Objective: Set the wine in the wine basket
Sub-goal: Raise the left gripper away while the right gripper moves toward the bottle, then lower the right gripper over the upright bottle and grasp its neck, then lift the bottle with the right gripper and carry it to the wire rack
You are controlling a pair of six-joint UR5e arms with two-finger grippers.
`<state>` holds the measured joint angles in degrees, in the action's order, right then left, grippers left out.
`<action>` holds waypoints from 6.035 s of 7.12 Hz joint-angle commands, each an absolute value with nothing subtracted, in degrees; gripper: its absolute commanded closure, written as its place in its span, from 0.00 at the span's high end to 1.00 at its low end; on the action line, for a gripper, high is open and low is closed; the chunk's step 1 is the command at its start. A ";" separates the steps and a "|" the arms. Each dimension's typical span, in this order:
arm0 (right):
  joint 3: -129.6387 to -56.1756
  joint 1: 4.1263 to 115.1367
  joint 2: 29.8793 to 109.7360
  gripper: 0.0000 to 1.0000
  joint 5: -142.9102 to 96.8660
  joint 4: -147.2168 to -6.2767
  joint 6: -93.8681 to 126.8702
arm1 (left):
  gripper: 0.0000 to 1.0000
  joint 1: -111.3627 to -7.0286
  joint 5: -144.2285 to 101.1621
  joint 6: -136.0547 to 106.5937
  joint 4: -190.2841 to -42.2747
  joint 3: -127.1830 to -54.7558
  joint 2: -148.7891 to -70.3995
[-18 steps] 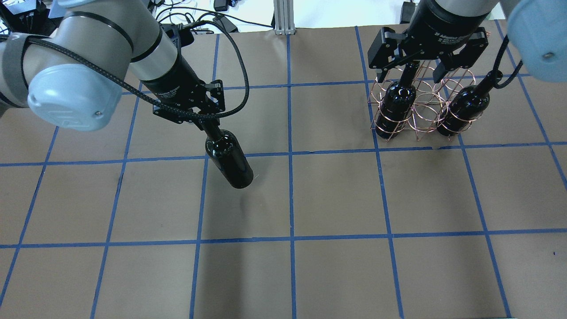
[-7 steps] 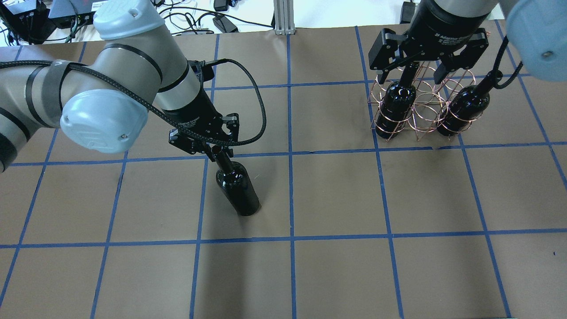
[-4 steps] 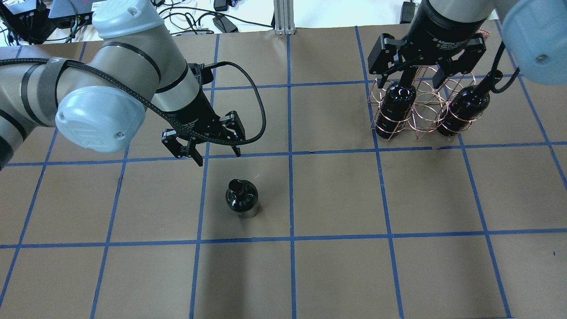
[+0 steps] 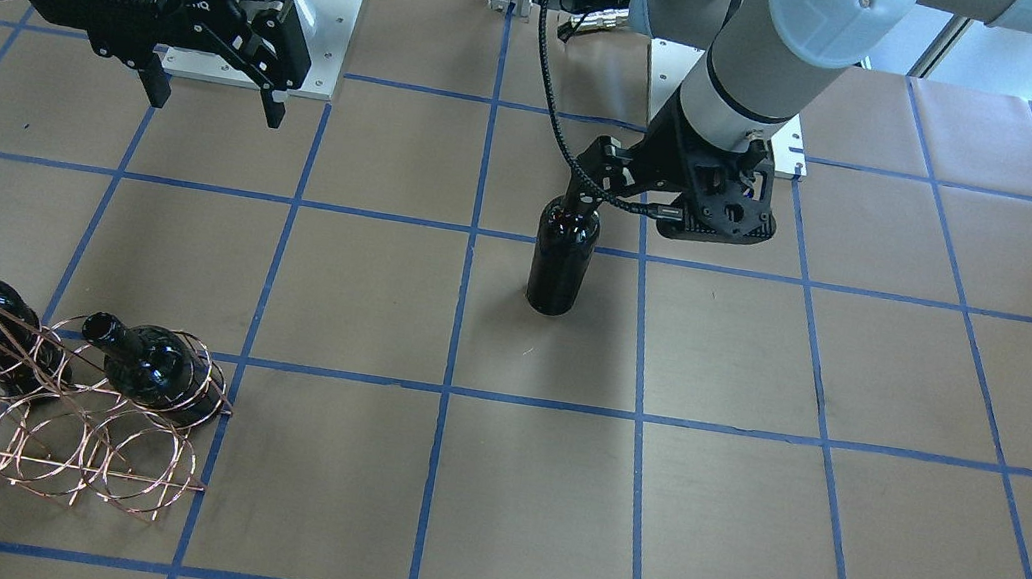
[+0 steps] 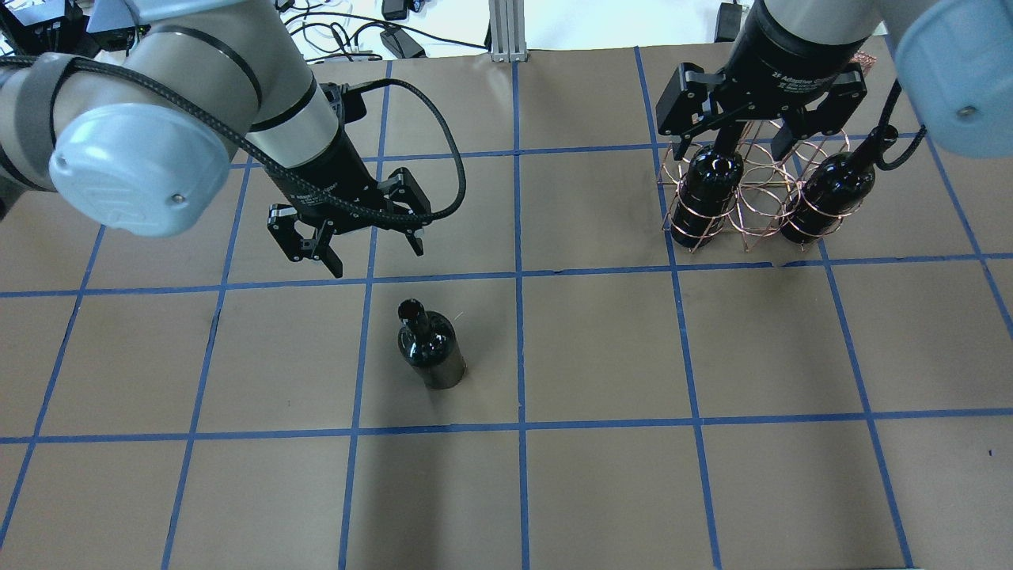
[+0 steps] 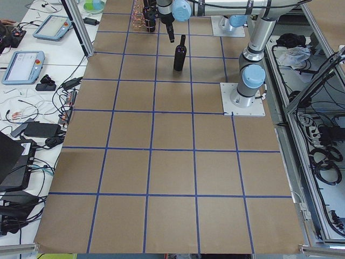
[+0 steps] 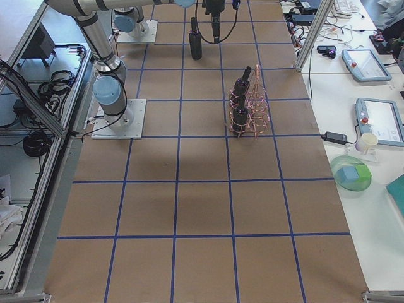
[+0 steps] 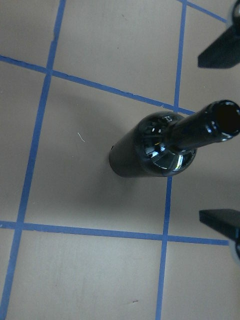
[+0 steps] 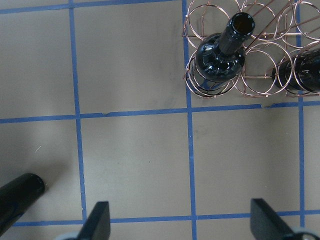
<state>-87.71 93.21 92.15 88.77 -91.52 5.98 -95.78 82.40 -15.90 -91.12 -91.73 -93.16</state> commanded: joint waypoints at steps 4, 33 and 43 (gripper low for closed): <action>-87.01 96.13 91.50 1.00 88.60 -92.71 10.16 | 1.00 -83.68 88.41 -1.16 -91.94 -82.63 -92.02; -83.94 118.78 81.18 0.09 91.94 -97.06 27.82 | 1.00 -82.09 89.30 3.52 -91.14 -84.29 -90.18; -76.47 80.78 85.97 0.00 91.23 -84.02 -10.54 | 1.00 -82.18 89.38 3.52 -91.14 -84.29 -90.26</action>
